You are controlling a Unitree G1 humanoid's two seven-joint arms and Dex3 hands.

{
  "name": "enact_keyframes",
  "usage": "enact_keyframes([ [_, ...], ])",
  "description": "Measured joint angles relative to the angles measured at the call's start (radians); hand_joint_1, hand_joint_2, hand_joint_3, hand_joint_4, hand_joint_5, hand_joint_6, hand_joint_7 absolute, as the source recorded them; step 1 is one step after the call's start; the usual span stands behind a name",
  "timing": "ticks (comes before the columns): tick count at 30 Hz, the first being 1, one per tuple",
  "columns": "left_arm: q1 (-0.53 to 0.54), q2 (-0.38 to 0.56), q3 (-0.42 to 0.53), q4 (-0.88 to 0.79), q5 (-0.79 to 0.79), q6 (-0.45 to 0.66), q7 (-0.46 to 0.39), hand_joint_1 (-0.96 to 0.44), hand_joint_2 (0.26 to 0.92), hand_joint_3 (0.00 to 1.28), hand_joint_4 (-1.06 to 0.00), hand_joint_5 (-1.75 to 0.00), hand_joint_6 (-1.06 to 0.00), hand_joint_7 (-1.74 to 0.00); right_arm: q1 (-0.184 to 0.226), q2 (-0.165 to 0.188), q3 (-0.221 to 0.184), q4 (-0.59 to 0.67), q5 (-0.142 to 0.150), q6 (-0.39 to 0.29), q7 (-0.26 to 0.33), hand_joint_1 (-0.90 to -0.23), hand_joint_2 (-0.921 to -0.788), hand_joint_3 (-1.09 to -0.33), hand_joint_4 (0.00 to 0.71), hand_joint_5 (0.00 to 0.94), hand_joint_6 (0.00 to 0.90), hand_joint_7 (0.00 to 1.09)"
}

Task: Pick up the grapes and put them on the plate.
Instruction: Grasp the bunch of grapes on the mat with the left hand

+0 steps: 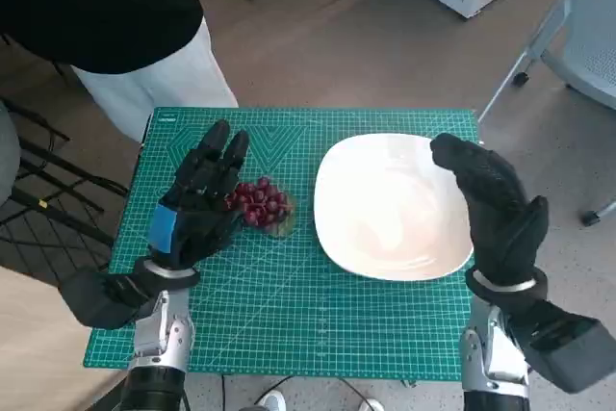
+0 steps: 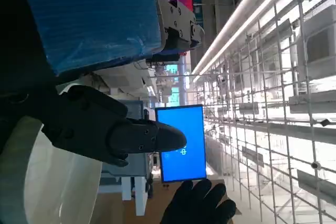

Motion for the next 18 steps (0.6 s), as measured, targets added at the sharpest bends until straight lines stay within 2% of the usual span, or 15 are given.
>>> enact_keyframes([
  [8, -0.003, 0.039, -0.006, -0.001, 0.077, -0.02, 0.026, -0.51, 0.921, 0.23, -0.16, 0.0, -0.25, 0.0, 0.0, 0.0, 0.001, -0.004, 0.001, 0.001, 0.0, -0.466, -0.921, -0.548, 0.369, 0.002, 0.144, 0.41],
  [10, -0.004, 0.048, -0.006, -0.003, 0.09, -0.023, 0.035, -0.53, 0.914, 0.2, -0.13, 0.0, -0.21, 0.0, 0.0, 0.0, 0.001, -0.004, 0.001, 0.001, 0.0, -0.466, -0.921, -0.549, 0.369, 0.002, 0.143, 0.42],
  [14, -0.003, 0.1, -0.013, -0.029, 0.224, -0.003, 0.084, -0.56, 0.855, 0.06, -0.03, 0.0, -0.06, 0.0, -0.004, 0.0, 0.002, -0.005, 0.002, 0.0, 0.0, -0.467, -0.921, -0.549, 0.369, 0.002, 0.141, 0.42],
  [18, -0.003, 0.179, -0.02, -0.087, 0.399, 0.07, 0.128, -0.5, 0.771, 0.01, -0.01, 0.0, -0.03, -0.01, -0.006, 0.0, 0.002, -0.007, 0.003, -0.001, 0.0, -0.468, -0.921, -0.549, 0.369, 0.002, 0.14, 0.42],
])
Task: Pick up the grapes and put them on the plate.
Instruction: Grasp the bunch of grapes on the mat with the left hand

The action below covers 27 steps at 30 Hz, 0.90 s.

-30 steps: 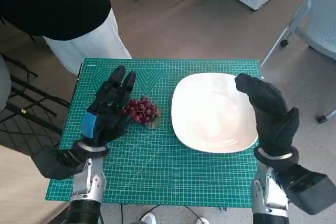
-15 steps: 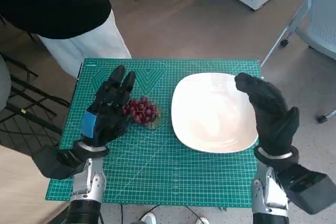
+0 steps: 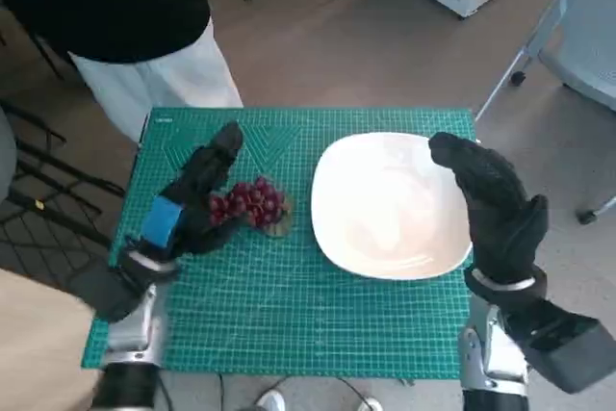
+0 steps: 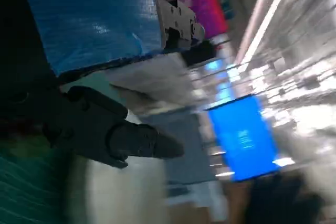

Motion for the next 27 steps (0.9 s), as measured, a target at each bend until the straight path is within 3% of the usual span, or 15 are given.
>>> enact_keyframes([
  [7, -0.001, 0.121, -0.046, -0.141, 0.309, 0.19, 0.048, -0.44, 0.714, 0.0, 0.0, 0.0, -0.08, -0.03, 0.0, 0.0, 0.0, -0.002, 0.003, 0.0, 0.0, -0.462, -0.921, -0.55, 0.369, 0.001, 0.137, 0.43],
  [14, -0.002, 0.197, -0.156, -0.29, 0.58, 0.395, 0.071, -0.42, 0.697, 0.0, 0.0, 0.0, -0.13, -0.03, 0.002, 0.001, 0.001, -0.002, 0.02, 0.011, 0.007, -0.465, -0.921, -0.548, 0.364, 0.0, 0.133, 0.43],
  [27, -0.02, 0.202, -0.275, -0.322, 0.649, 0.544, 0.072, -0.42, 0.694, 0.0, 0.0, 0.0, -0.17, -0.02, 0.013, 0.003, 0.001, -0.016, 0.027, 0.033, 0.015, -0.468, -0.921, -0.547, 0.351, 0.0, 0.122, 0.44],
])
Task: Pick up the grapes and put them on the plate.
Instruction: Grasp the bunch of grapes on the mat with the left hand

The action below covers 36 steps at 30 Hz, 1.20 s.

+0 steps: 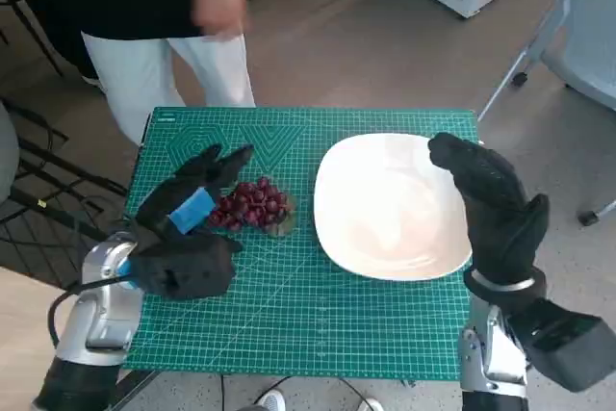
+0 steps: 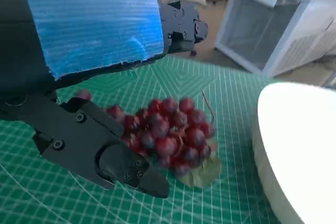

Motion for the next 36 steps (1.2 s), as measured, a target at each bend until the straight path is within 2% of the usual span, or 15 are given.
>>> enact_keyframes([
  [17, -0.101, -0.004, -0.103, 0.095, 0.009, 0.083, 0.016, -0.38, 0.696, 0.0, 0.0, 0.0, -0.17, -0.01, 0.005, -0.001, -0.007, -0.007, -0.001, 0.009, 0.0, -0.465, -0.921, -0.546, 0.352, 0.001, 0.124, 0.44],
  [28, -0.225, -0.033, -0.182, 0.339, 0.02, 0.096, 0.081, -0.37, 0.702, 0.0, 0.0, 0.0, -0.17, 0.0, 0.006, -0.001, -0.01, -0.005, -0.003, 0.008, 0.0, -0.463, -0.921, -0.543, 0.353, 0.001, 0.123, 0.44],
  [36, -0.306, -0.059, -0.241, 0.509, 0.034, 0.142, 0.081, -0.4, 0.705, 0.0, 0.0, 0.0, -0.16, 0.0, 0.008, -0.001, -0.014, -0.005, -0.003, 0.008, 0.001, -0.461, -0.921, -0.54, 0.354, 0.001, 0.126, 0.44],
])
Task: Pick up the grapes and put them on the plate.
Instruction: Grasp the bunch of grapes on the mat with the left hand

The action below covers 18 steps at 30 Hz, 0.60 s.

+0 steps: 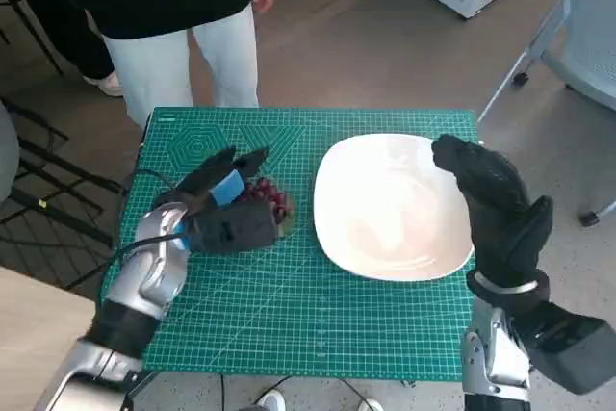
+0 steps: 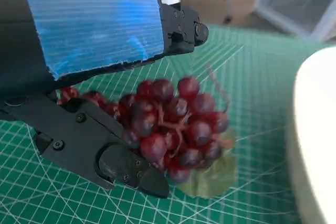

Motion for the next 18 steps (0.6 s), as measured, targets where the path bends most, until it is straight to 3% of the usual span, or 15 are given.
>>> enact_keyframes([
  [18, -0.064, -0.02, -0.053, 0.119, -0.002, 0.042, -0.014, -0.42, 0.715, 0.0, 0.0, 0.0, -0.17, 0.0, 0.003, 0.0, -0.009, 0.003, -0.006, 0.0, -0.004, -0.462, -0.921, -0.538, 0.354, 0.001, 0.132, 0.43],
])
